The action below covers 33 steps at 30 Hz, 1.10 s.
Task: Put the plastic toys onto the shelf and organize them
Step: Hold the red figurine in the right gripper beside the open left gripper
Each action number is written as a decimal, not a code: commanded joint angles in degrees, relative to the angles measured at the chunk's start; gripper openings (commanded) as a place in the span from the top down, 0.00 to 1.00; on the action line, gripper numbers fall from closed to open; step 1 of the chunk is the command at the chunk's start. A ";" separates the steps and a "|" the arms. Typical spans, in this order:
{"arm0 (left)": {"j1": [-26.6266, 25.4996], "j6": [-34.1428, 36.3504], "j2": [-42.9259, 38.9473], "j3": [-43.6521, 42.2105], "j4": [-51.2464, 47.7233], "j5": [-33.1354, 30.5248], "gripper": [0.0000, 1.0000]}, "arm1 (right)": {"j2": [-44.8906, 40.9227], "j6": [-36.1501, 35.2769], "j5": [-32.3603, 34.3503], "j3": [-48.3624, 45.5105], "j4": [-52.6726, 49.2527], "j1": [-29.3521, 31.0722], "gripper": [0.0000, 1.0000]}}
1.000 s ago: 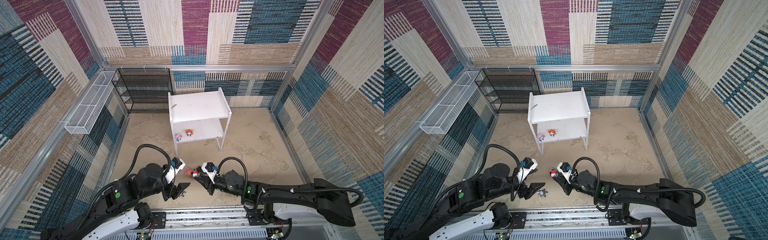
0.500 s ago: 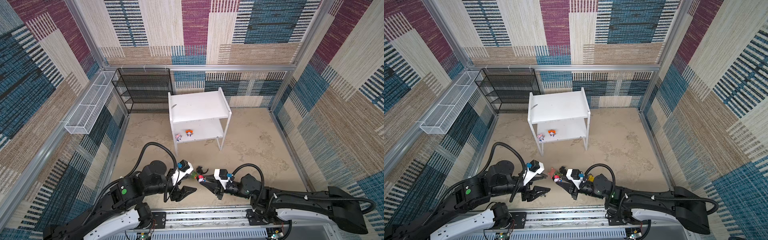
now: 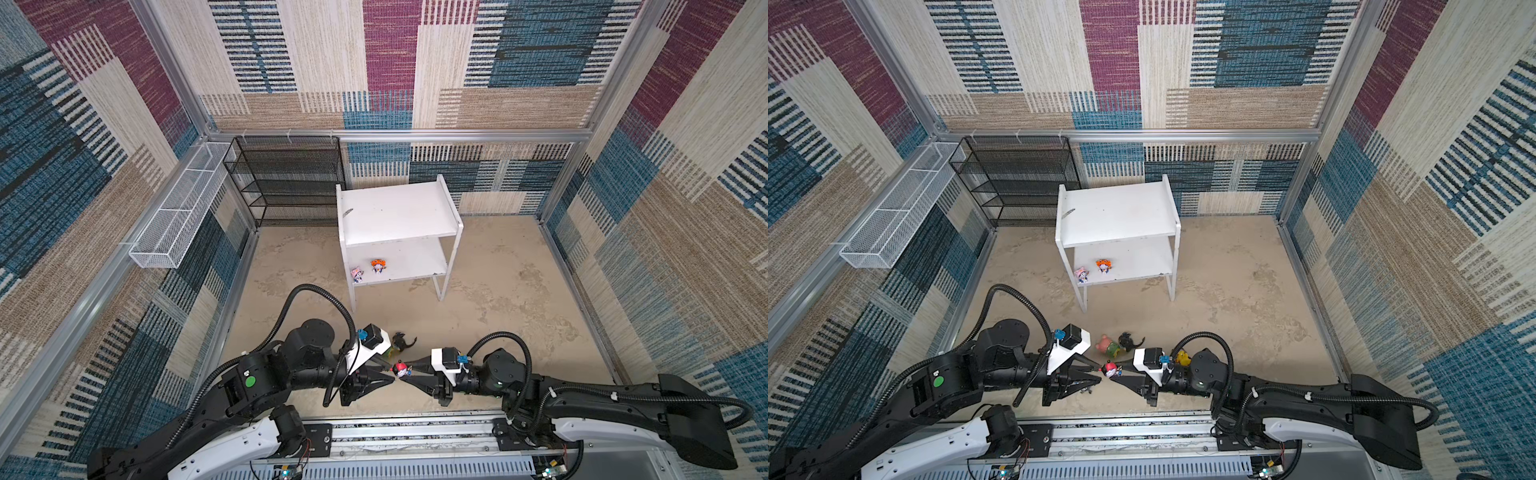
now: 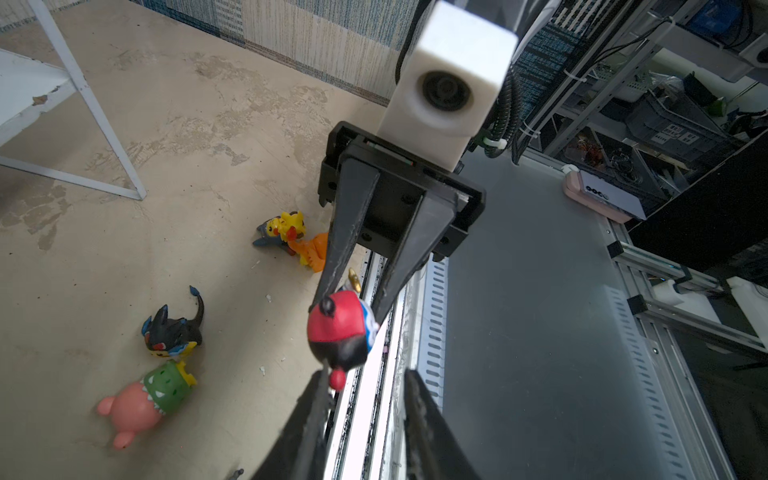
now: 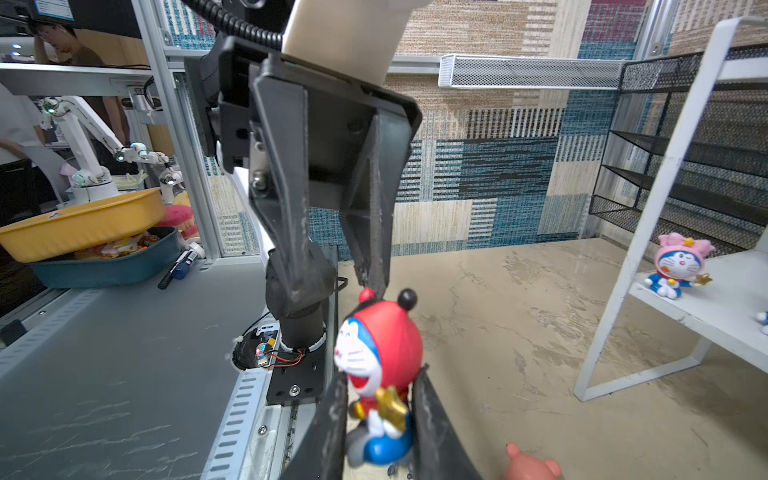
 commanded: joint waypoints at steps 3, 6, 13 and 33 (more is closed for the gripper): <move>0.11 1.65 0.07 -0.06 2.32 2.79 0.75 | -0.14 -0.45 -1.69 0.88 2.47 -0.02 0.79; 0.14 1.82 0.27 -0.18 2.04 2.84 0.75 | -0.07 -0.54 -1.88 1.25 2.47 -0.04 0.79; 0.17 2.09 0.68 -0.27 1.69 3.02 0.86 | -0.19 -0.43 -1.54 1.78 2.65 0.05 0.80; 0.23 3.06 0.56 -0.18 1.27 3.57 1.00 | 1.20 0.32 -1.45 3.08 1.50 0.06 0.69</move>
